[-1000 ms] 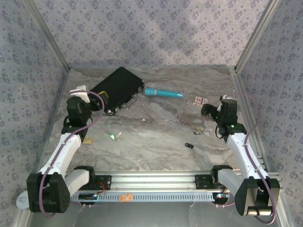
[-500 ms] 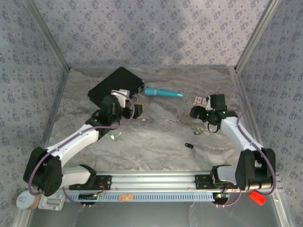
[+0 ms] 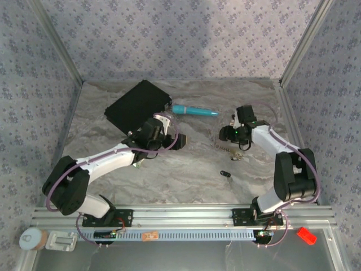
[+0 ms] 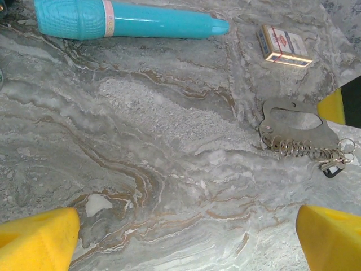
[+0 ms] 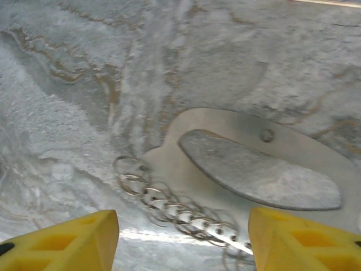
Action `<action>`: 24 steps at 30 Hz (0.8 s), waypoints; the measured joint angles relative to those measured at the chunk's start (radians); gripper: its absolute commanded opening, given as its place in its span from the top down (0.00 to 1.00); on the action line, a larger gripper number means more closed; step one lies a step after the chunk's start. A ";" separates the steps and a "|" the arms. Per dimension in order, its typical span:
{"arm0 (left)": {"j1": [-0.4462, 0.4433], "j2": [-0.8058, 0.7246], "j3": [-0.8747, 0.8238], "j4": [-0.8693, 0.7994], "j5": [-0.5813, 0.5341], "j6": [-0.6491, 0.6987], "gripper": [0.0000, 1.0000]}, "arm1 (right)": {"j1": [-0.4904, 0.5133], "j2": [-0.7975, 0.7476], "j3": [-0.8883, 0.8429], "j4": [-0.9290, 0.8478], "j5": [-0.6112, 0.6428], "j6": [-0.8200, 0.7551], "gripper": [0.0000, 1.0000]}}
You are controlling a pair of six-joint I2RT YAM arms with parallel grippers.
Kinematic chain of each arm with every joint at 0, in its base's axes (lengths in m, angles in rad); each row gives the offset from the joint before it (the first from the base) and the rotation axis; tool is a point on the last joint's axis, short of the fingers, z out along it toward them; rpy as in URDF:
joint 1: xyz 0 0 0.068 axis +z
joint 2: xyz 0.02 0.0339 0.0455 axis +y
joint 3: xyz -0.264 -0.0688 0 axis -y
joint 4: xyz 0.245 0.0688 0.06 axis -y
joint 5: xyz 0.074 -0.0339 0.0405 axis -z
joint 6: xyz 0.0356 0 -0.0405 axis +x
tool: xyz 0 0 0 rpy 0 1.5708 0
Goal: Put the keys on the keyring
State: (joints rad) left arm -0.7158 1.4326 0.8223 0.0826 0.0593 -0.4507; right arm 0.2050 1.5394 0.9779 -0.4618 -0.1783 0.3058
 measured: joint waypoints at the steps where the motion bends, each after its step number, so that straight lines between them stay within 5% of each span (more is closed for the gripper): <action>1: 0.000 0.000 0.000 0.000 0.000 -0.002 0.03 | 0.020 0.015 0.023 -0.014 0.009 -0.018 0.46; 11: 0.000 -0.001 0.000 -0.001 -0.021 -0.005 0.03 | 0.190 0.213 0.293 -0.204 0.192 -0.178 0.58; 24: 0.000 -0.054 -0.047 0.020 -0.057 -0.041 0.04 | 0.278 0.409 0.459 -0.376 0.300 -0.248 0.67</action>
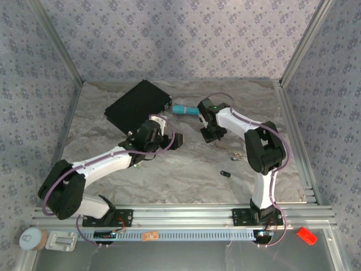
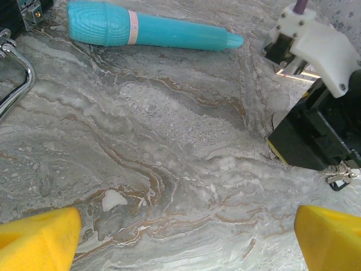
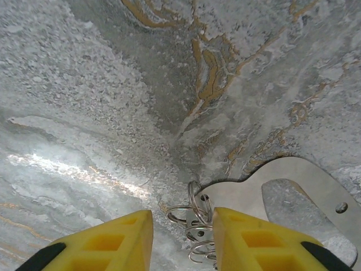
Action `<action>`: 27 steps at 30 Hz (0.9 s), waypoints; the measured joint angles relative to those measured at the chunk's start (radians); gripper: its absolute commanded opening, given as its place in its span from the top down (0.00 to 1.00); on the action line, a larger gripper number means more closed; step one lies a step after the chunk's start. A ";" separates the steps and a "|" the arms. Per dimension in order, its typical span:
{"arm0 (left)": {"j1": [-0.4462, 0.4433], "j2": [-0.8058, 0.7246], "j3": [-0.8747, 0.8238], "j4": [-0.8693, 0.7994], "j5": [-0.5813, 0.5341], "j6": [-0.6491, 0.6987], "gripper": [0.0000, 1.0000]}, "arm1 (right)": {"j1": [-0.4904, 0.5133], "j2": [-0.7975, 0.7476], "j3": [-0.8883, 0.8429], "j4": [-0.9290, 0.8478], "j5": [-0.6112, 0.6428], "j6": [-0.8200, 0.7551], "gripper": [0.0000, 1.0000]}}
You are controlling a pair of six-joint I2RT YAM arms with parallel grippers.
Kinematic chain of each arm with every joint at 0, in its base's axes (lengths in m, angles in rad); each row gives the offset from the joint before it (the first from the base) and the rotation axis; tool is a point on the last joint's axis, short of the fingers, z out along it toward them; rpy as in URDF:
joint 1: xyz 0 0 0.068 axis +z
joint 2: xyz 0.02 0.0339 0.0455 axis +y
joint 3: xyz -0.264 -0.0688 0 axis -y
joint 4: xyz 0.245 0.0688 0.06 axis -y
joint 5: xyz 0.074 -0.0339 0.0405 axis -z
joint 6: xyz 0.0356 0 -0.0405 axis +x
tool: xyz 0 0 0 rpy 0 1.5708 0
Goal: Put the keys on the keyring
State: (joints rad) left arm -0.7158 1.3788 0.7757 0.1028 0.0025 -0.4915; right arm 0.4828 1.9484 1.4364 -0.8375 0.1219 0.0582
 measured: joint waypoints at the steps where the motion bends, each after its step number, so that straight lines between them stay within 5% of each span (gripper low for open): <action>1: 0.000 -0.003 -0.001 -0.001 -0.002 0.000 0.04 | 0.001 0.006 0.006 -0.007 0.005 0.000 0.67; 27: 0.000 -0.037 -0.012 0.002 -0.034 0.000 0.05 | 0.001 0.089 0.076 -0.065 0.066 -0.007 0.84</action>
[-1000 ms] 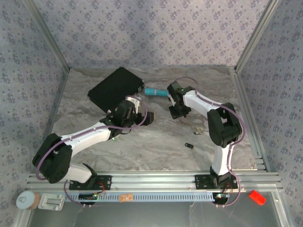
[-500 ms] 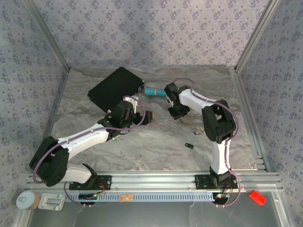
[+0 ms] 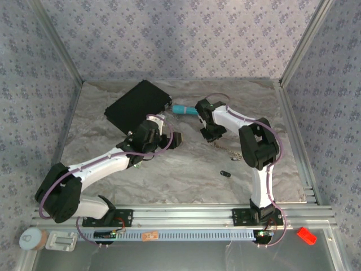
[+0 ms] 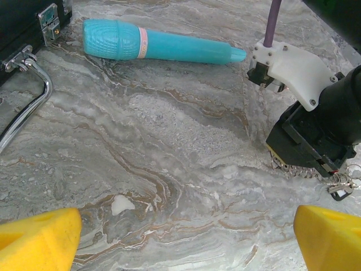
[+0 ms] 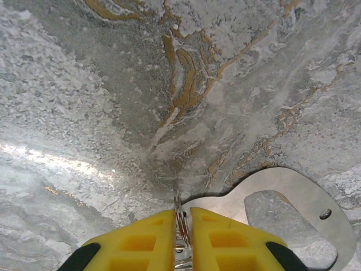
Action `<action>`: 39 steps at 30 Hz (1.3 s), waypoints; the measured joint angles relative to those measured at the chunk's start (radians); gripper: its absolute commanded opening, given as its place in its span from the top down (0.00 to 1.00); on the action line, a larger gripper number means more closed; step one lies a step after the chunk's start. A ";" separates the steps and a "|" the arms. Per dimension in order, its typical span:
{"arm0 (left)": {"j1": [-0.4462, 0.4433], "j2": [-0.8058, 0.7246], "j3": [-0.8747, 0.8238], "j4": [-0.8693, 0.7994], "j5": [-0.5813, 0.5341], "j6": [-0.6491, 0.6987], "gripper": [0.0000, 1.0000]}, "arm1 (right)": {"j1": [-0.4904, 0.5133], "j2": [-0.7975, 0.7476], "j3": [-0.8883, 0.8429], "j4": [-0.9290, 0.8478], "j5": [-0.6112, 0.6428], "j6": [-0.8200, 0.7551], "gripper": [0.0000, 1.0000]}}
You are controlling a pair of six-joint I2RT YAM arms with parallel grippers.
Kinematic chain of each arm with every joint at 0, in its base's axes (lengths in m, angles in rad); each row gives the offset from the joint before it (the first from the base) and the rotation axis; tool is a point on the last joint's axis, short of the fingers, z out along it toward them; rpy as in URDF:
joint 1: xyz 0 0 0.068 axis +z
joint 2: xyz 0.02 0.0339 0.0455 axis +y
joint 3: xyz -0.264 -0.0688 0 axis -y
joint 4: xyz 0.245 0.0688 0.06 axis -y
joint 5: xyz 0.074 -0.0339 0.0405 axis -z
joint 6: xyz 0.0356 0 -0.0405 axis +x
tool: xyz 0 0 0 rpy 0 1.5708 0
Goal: Put the keys on the keyring
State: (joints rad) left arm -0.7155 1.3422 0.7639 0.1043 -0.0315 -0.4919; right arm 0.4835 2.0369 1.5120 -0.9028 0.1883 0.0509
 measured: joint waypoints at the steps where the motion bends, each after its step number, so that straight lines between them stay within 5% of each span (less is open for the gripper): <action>1: 0.000 0.000 0.000 0.000 -0.001 0.000 0.04 | 0.000 0.002 0.000 0.000 0.000 0.000 0.84; 9: 0.000 -0.016 0.000 -0.003 -0.011 0.000 0.04 | 0.000 0.026 0.006 -0.007 0.000 0.000 0.85; 15: 0.000 -0.028 -0.001 -0.005 -0.019 0.001 0.04 | 0.000 0.032 0.006 -0.010 0.003 -0.015 1.00; 24: 0.000 -0.080 -0.023 -0.013 -0.063 0.063 0.05 | 0.027 -0.062 -0.023 0.038 -0.016 -0.046 1.00; 39: 0.000 -0.174 -0.079 0.005 -0.087 0.338 0.34 | 0.088 -0.453 -0.278 0.262 -0.383 -0.132 1.00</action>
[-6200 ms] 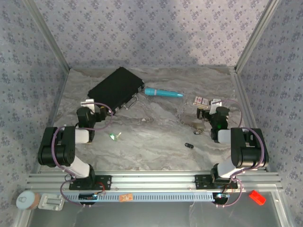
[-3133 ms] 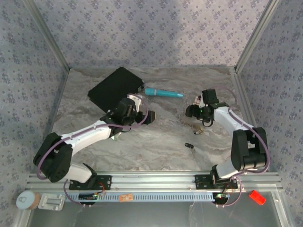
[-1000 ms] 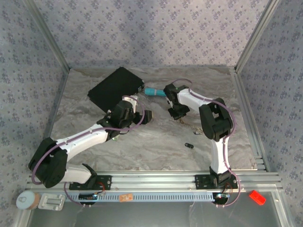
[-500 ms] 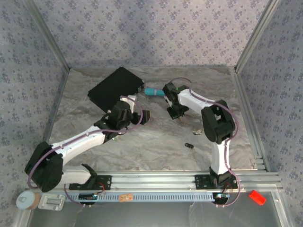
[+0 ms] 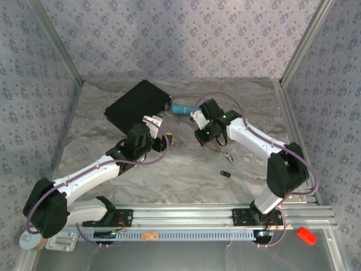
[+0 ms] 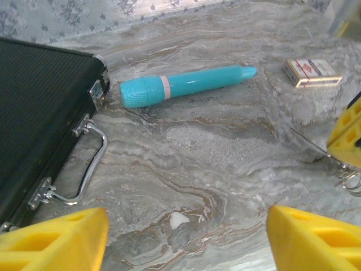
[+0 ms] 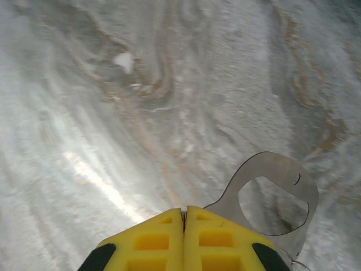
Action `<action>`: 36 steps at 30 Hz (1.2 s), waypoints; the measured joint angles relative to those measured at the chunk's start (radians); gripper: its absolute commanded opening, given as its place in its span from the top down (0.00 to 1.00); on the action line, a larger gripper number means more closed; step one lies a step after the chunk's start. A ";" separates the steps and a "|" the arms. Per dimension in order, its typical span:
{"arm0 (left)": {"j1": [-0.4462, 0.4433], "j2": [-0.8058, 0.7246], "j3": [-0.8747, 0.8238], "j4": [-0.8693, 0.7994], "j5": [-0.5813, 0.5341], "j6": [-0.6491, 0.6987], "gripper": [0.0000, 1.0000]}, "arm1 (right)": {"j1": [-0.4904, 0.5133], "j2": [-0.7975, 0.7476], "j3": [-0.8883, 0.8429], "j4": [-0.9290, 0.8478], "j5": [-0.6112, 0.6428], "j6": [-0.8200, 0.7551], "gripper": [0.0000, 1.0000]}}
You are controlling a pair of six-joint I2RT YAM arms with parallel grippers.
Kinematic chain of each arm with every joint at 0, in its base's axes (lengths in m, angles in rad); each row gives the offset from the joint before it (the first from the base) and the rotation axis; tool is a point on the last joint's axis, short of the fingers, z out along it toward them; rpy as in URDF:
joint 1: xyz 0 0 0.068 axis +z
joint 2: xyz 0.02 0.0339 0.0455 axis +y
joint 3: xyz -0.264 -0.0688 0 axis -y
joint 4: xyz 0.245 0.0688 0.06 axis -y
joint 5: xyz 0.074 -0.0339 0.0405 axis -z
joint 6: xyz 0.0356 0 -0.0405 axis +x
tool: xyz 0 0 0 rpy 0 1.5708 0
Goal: Put the keys on the keyring
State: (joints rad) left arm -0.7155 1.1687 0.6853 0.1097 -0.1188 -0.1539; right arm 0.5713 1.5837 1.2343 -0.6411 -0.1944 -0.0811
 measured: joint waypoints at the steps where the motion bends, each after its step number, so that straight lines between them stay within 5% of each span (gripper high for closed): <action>1: 0.000 -0.003 -0.009 0.008 0.011 0.014 0.35 | 0.002 -0.024 -0.027 0.029 -0.031 -0.007 1.00; 7: 0.000 -0.002 -0.098 0.082 0.166 0.085 0.52 | 0.040 -0.121 -0.164 0.154 -0.182 -0.048 1.00; 20: -0.051 0.052 -0.148 0.204 0.494 0.192 0.43 | 0.106 -0.133 -0.196 0.298 -0.222 -0.045 1.00; 36: -0.072 0.069 -0.224 0.273 0.510 0.323 0.44 | 0.141 -0.133 -0.176 0.335 -0.220 0.006 1.00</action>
State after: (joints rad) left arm -0.7876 1.2373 0.4618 0.3828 0.3908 0.1696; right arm 0.7124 1.4506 1.0580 -0.3061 -0.4149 -0.0753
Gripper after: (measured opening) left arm 0.557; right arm 0.052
